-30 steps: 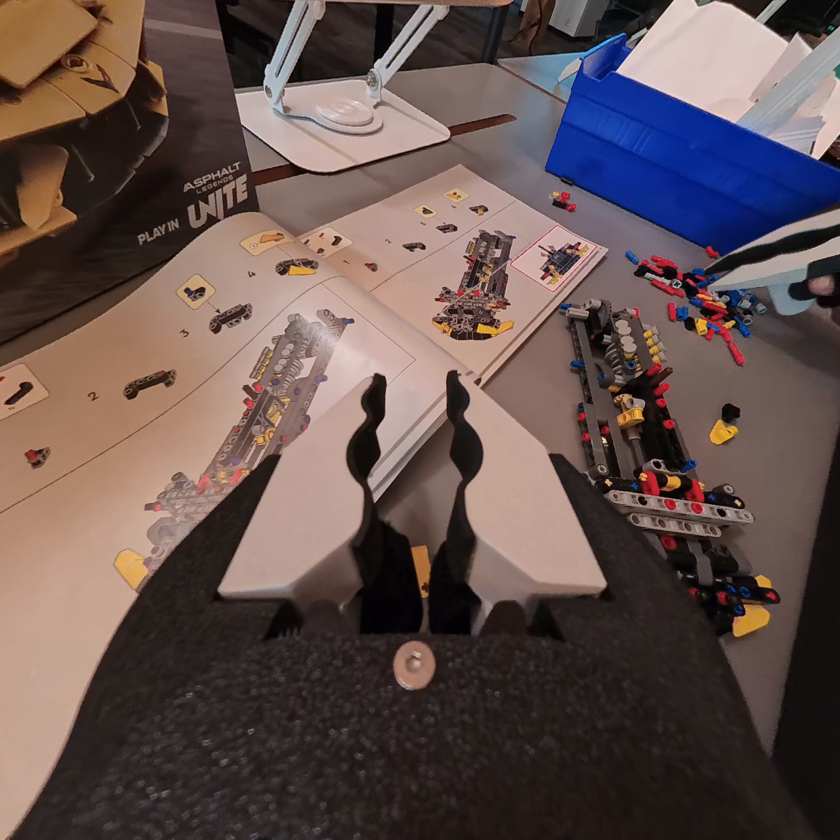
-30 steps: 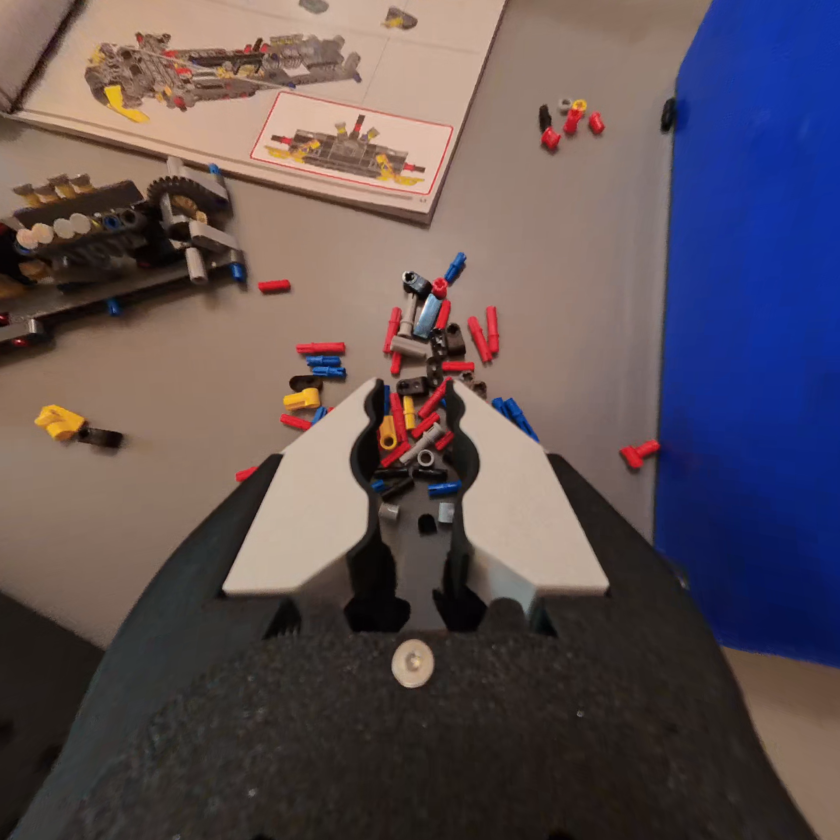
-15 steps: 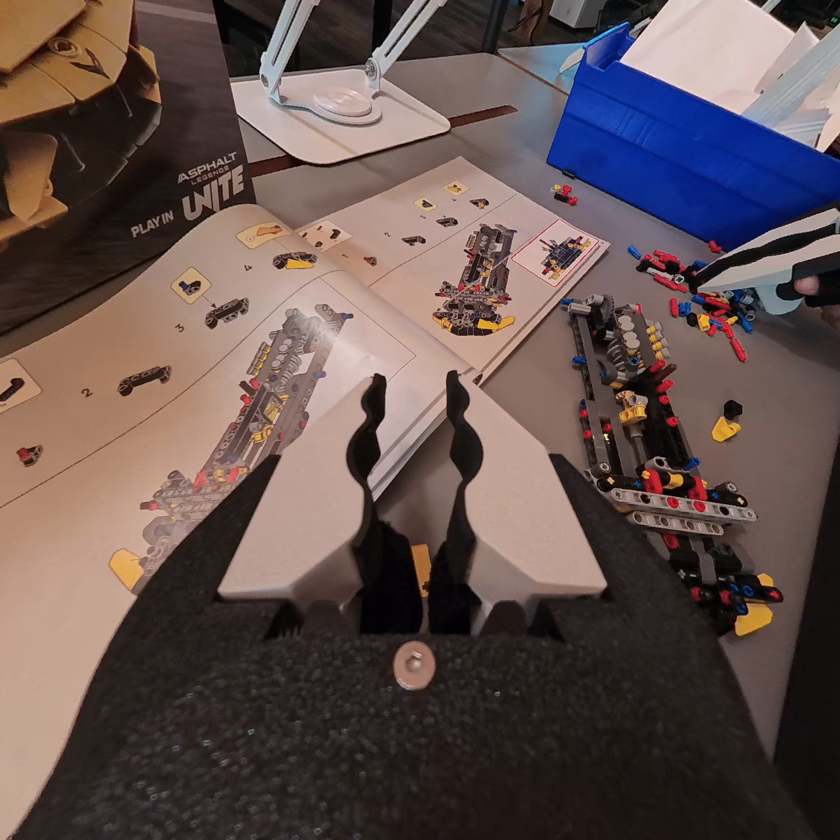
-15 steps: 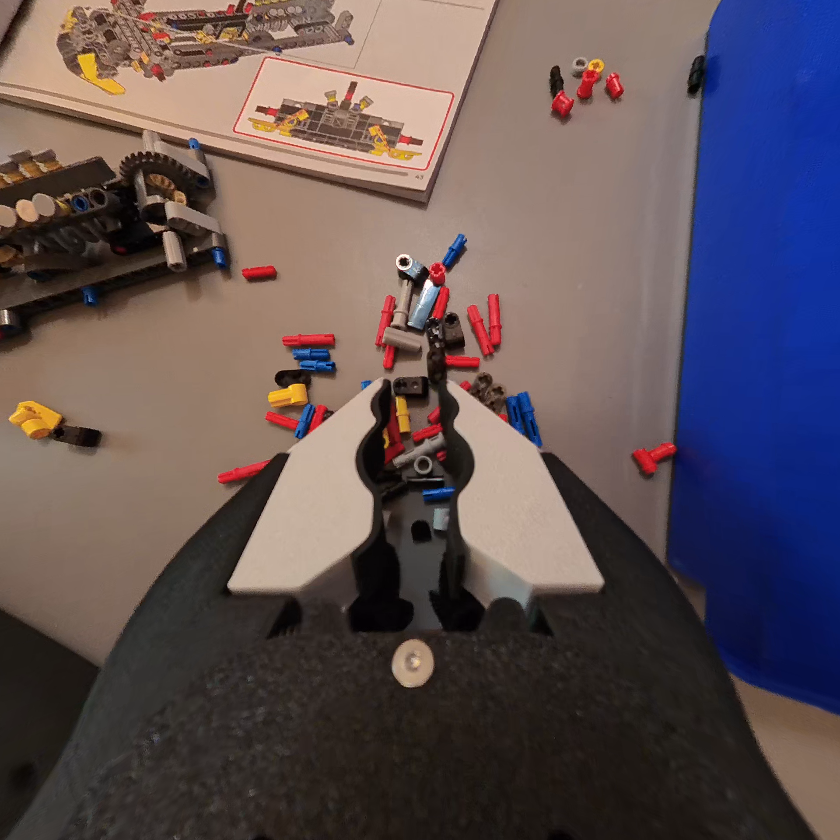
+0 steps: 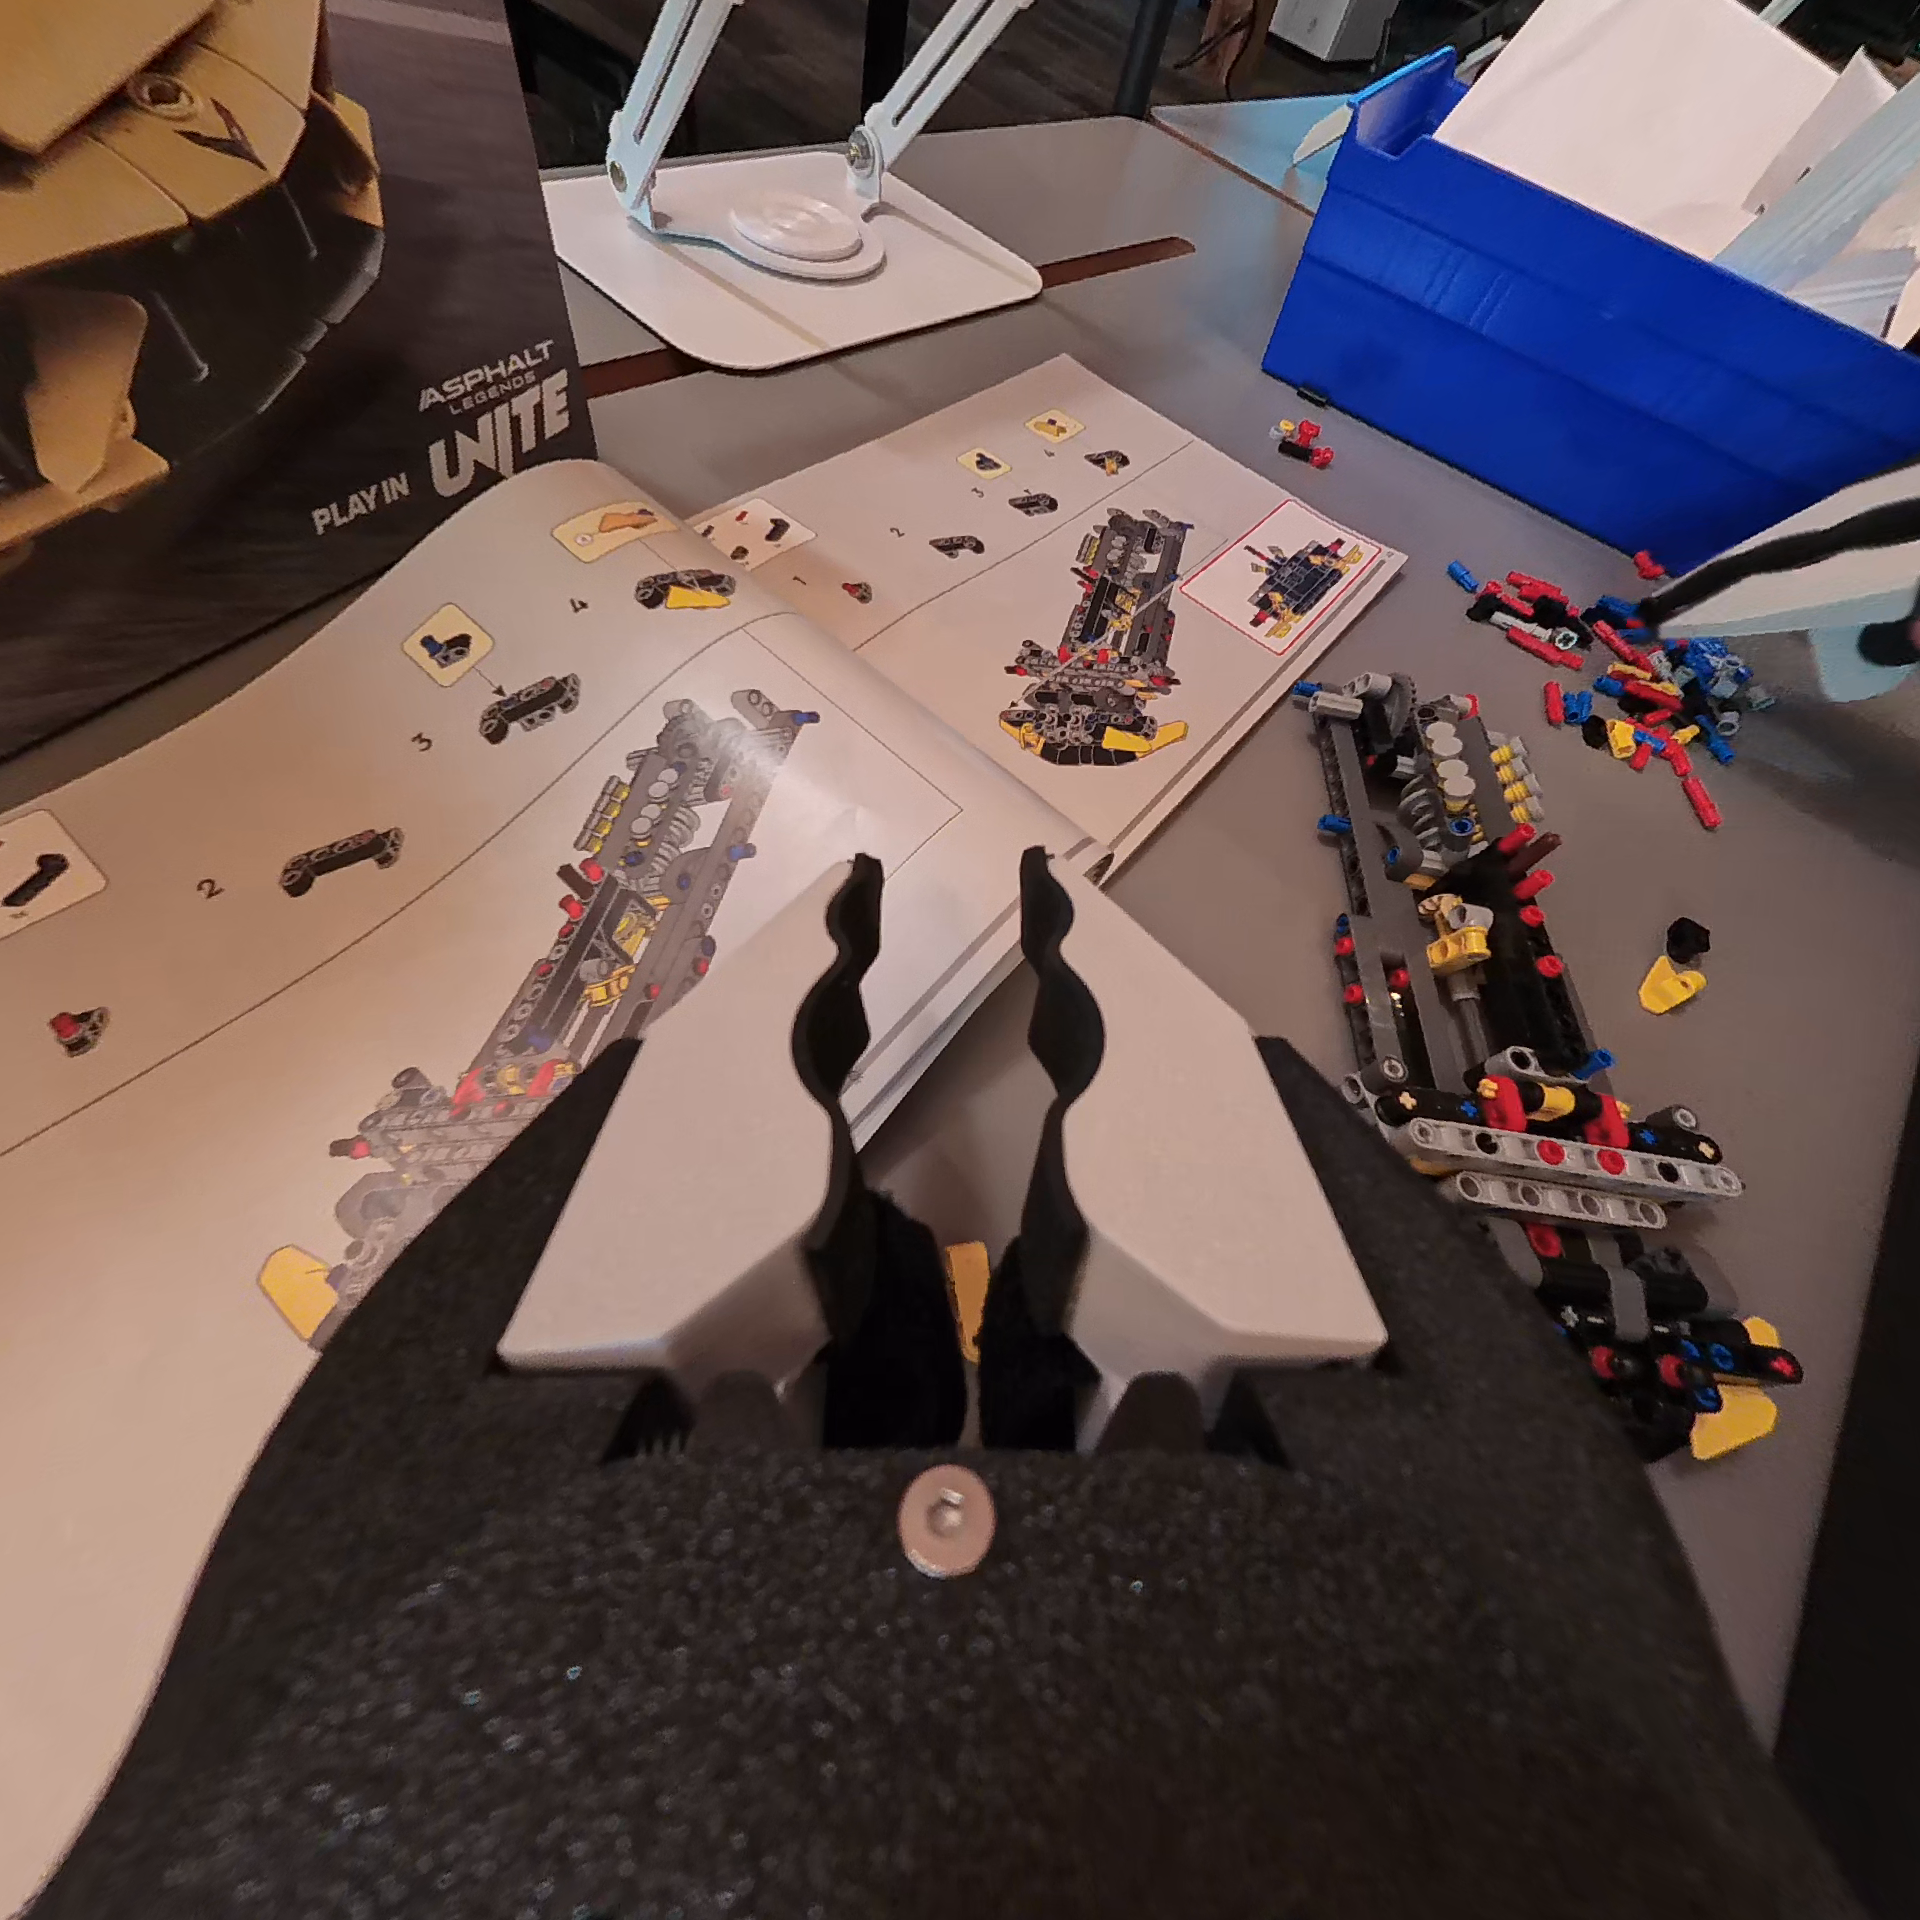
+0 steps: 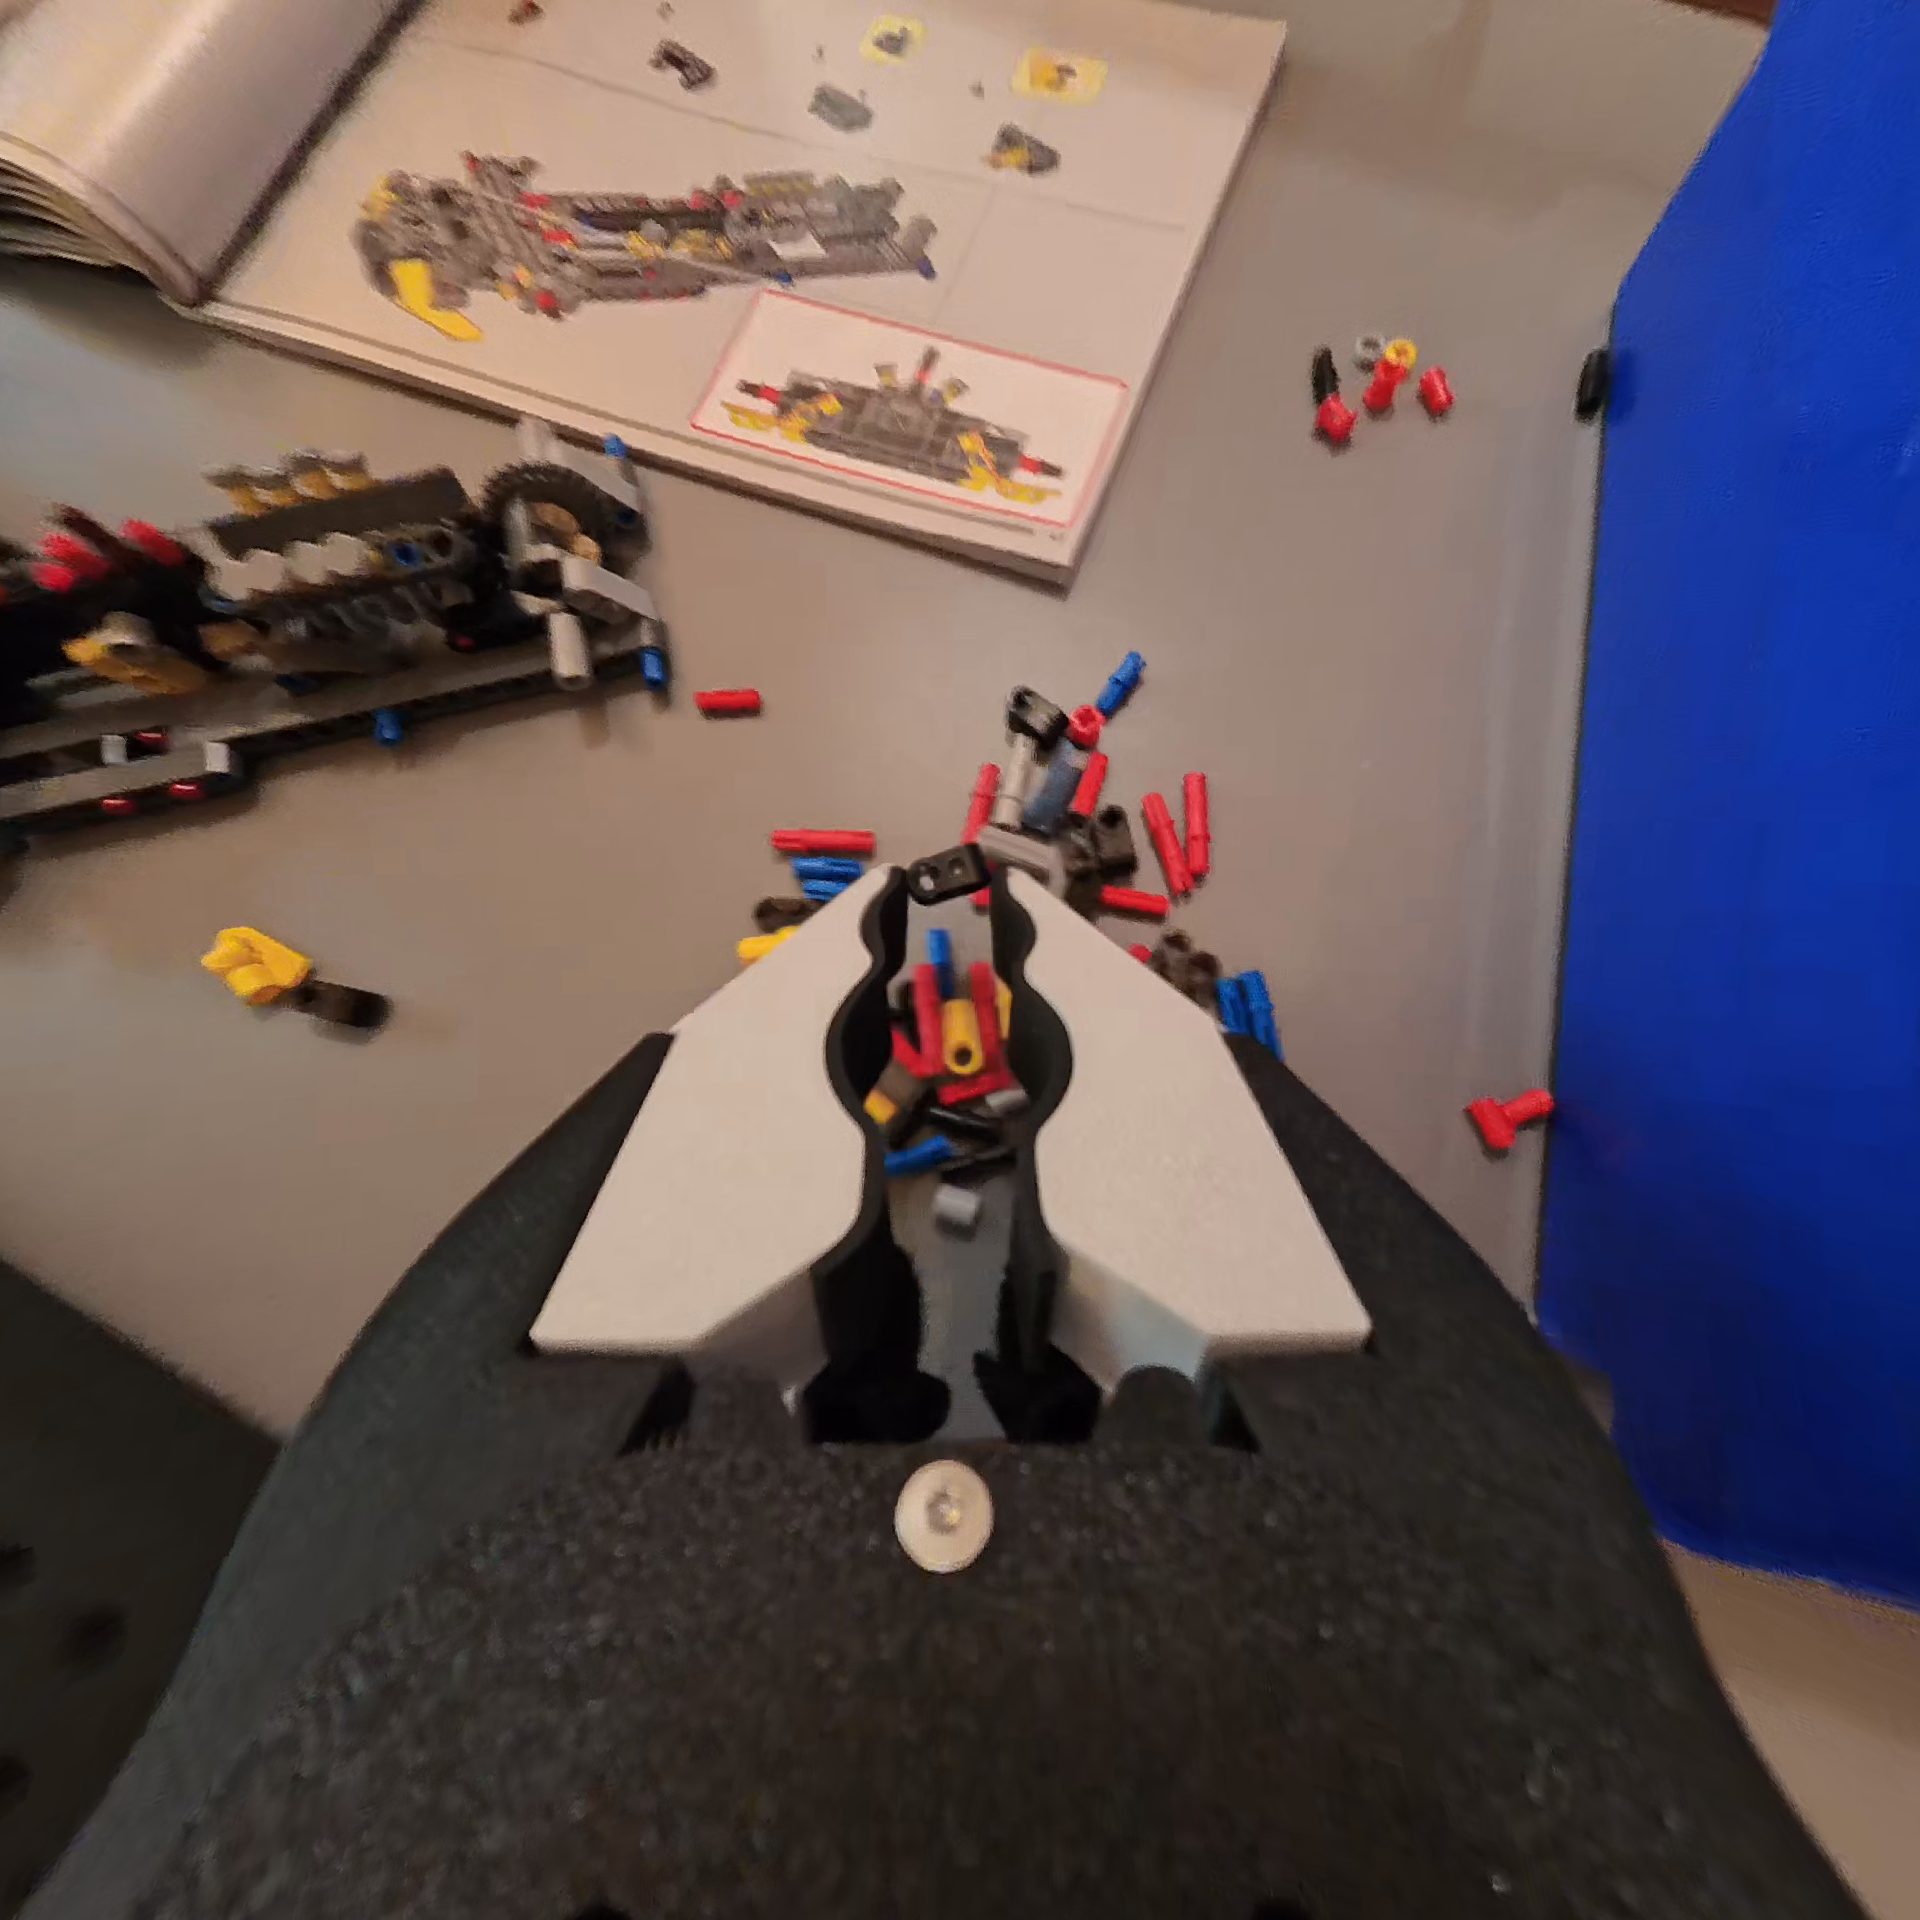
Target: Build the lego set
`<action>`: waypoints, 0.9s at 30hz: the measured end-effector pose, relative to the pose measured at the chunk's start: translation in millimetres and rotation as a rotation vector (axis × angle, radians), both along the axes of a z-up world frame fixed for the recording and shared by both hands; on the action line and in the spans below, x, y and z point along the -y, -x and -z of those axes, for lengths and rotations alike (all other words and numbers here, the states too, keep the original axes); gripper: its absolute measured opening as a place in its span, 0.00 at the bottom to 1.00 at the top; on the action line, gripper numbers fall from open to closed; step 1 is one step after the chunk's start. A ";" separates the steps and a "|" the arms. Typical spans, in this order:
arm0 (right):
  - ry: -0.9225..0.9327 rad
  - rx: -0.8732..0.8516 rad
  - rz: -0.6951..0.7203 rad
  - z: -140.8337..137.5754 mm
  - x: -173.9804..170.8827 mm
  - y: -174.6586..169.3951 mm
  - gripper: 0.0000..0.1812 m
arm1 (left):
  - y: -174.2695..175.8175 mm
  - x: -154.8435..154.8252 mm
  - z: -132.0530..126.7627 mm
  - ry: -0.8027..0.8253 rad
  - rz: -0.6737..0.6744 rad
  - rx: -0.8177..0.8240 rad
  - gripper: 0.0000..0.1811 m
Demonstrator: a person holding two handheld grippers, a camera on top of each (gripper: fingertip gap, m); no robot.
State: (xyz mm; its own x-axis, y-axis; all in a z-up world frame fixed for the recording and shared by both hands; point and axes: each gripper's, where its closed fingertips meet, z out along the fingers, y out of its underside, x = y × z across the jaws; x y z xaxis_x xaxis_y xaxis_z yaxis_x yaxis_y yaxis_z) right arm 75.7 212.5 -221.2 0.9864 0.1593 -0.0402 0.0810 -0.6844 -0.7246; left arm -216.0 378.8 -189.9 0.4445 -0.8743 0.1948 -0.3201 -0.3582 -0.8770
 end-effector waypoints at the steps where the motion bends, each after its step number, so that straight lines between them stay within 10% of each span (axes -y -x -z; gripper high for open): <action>1: -0.016 -0.013 -0.033 -6.6 -0.1 10.2 0.08 | 0.0 0.2 0.0 -0.001 0.000 -0.001 0.14; 9: 0.061 -0.080 -0.425 -0.6 28.9 133.6 0.08 | 1.2 1.1 -2.2 -0.011 -0.001 -0.003 0.14; 27: 0.054 0.000 -0.247 13.7 14.9 97.6 0.12 | -0.9 4.5 -2.3 -0.021 0.011 -0.013 0.14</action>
State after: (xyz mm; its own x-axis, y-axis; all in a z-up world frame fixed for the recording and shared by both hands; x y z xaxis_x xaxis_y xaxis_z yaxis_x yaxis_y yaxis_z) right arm -21.9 197.6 -234.9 0.9179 0.3930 -0.0554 0.2504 -0.6818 -0.6874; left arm -215.0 374.3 -187.5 0.4373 -0.8829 0.1711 -0.3352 -0.3366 -0.8800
